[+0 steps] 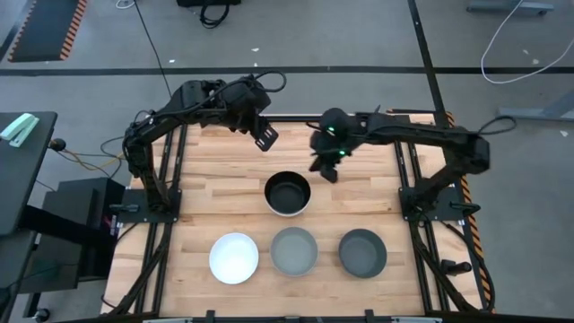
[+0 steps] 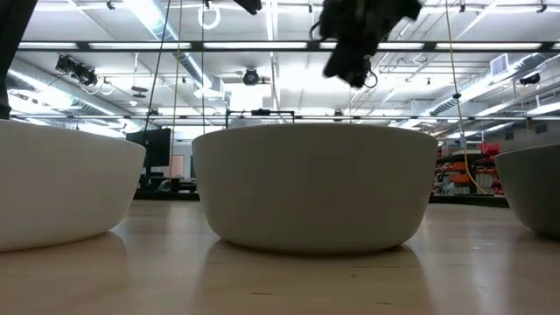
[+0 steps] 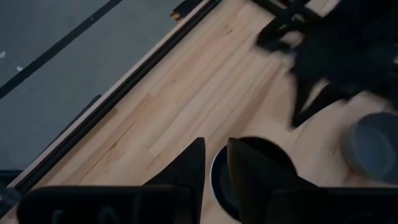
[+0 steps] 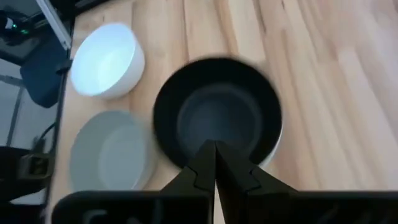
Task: Nest bowls inside each other
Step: Stack the gray bowl on top of the black bowl
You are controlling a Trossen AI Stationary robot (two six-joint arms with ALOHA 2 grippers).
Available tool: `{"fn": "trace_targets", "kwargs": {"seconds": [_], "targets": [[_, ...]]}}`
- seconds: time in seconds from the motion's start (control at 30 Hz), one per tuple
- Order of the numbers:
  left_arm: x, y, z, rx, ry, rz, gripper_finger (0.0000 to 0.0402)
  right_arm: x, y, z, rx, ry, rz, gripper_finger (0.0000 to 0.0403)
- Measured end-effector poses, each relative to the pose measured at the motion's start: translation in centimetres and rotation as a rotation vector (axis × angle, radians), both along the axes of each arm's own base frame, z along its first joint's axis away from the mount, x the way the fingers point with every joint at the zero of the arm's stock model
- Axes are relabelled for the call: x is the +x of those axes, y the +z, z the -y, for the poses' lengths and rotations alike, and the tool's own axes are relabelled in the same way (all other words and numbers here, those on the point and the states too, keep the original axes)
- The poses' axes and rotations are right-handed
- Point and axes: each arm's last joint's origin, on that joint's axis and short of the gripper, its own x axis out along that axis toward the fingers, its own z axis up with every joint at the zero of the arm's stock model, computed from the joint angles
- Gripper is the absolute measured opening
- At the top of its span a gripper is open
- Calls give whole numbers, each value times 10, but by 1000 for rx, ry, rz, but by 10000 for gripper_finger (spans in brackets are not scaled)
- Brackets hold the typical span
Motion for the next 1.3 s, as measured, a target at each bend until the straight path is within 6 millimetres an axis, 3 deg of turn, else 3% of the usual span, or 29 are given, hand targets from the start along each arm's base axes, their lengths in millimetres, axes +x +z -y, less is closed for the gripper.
{"fn": "trace_targets", "kwargs": {"seconds": [0.23, 0.5, 0.7, 0.93, 1.3], "targets": [[-9, -7, 7, -31, -9, -122, 69, -47, 27, -57, 20, -58, -159, 21], [-3, -8, 42, -8, -153, -148, 77, -88, 39, -118, 103, -220, -302, 21], [-1, -8, 78, 33, -273, -158, 74, -94, 35, -152, 154, -334, -347, 22], [-5, -7, 127, 93, -325, -137, 69, -97, 25, -187, 112, -330, -377, 22], [-19, -12, 186, 133, -165, -19, 70, -126, 18, -220, -9, -267, -346, 22]]}}
